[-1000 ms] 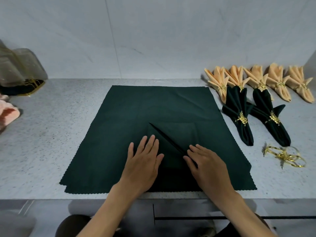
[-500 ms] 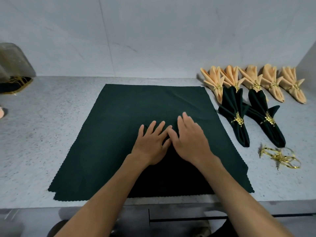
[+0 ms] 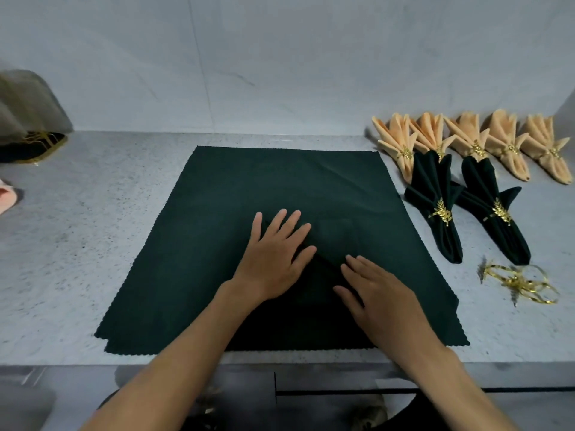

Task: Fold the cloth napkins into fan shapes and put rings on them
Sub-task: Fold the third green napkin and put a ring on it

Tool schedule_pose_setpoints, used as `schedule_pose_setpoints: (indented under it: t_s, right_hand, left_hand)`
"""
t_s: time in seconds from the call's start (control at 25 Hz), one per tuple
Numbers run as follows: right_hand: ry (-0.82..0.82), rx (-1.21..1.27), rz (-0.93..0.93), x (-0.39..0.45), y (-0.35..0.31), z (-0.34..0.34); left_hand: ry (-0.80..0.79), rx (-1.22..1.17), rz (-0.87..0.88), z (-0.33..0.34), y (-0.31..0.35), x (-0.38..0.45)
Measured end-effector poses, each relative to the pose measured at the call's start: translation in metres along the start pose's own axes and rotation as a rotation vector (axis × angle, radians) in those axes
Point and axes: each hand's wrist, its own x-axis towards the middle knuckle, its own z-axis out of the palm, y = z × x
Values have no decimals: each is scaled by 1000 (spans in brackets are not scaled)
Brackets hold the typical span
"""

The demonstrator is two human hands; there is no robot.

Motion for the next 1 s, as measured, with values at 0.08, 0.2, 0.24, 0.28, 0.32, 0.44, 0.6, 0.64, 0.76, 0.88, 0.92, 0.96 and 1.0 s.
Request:
schedule_pose_setpoints:
  t_s: [0.08, 0.2, 0.24, 0.28, 0.32, 0.44, 0.6, 0.64, 0.76, 0.88, 0.92, 0.96, 1.0]
  right_hand:
    - [118, 43, -25, 1, -3, -3]
    - [205, 162, -48, 1, -7, -4]
    - [195, 196, -44, 1, -7, -4]
    - [175, 226, -37, 2, -6, -4]
    - [146, 242, -24, 3, -5, -5]
    - [80, 256, 4, 5, -7, -9]
    - [55, 349, 37, 7, -6, -18]
    - [22, 399, 61, 7, -5, -21]
    - [-98, 365, 94, 9, -6, -28]
    - [-32, 316, 134, 9, -7, -27]
    - [-13, 330, 137, 9, -7, -27]
    - [-3, 326, 120, 9, -7, -26]
    - [0, 308, 99, 9, -7, -25]
  left_hand:
    - [101, -150, 194, -13, -14, -34]
    - [127, -111, 311, -19, -22, -72]
    - [122, -90, 302, -18, -18, -76]
    - [131, -68, 290, -15, -13, -76]
    - [142, -49, 268, -13, -10, -75]
    - [188, -179, 169, -9, -13, -68]
    - [130, -576, -27, -21, -24, -50]
    - [142, -560, -46, -22, -23, -45]
    - [272, -454, -155, -16, -14, -33]
    - [337, -411, -241, -6, -8, -28]
    - [358, -387, -257, -4, -6, -27]
    - [376, -361, -270, -3, -4, -26]
    - [388, -330, -280, -3, -2, -25]
